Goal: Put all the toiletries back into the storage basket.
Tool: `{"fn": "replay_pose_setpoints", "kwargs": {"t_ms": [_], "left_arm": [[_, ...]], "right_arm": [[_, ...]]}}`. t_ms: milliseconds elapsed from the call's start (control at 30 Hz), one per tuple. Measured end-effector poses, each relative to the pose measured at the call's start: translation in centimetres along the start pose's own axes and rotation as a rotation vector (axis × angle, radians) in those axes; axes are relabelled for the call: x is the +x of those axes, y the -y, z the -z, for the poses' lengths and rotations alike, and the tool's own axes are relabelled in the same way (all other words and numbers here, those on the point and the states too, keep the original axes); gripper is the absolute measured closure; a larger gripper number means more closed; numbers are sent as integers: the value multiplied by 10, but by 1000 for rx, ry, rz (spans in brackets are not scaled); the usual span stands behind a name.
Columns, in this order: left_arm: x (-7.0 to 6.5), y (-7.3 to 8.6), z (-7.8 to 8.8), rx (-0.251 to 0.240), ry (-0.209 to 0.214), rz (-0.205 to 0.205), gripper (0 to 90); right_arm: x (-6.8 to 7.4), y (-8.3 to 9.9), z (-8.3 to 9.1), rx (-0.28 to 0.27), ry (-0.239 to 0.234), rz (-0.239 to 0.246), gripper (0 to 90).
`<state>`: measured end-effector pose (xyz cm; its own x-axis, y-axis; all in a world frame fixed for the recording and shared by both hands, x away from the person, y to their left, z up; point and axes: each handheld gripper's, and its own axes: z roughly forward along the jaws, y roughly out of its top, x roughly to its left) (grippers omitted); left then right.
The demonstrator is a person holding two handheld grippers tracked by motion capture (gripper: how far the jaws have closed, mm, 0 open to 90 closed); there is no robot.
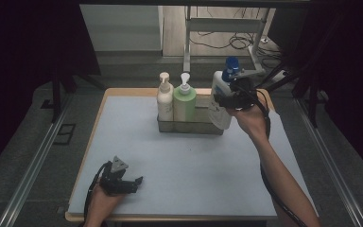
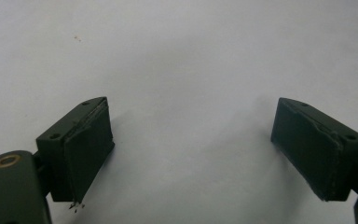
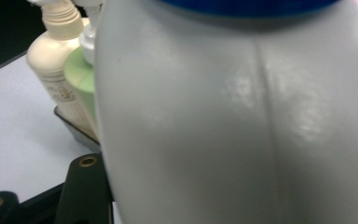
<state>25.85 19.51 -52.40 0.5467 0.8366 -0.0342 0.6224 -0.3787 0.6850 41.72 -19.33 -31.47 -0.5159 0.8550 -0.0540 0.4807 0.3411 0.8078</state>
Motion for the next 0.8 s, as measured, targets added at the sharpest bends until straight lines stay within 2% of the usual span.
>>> {"fn": "replay_pose_setpoints", "kwargs": {"t_ms": [333,800], "left_arm": [[0,0,0,0,0,0,124],[0,0,0,1,1,1,125]], "right_arm": [[-5,-7,-18,-6,30,-25,403],[-6,-12,-47,-11,58,-31,404]]}}
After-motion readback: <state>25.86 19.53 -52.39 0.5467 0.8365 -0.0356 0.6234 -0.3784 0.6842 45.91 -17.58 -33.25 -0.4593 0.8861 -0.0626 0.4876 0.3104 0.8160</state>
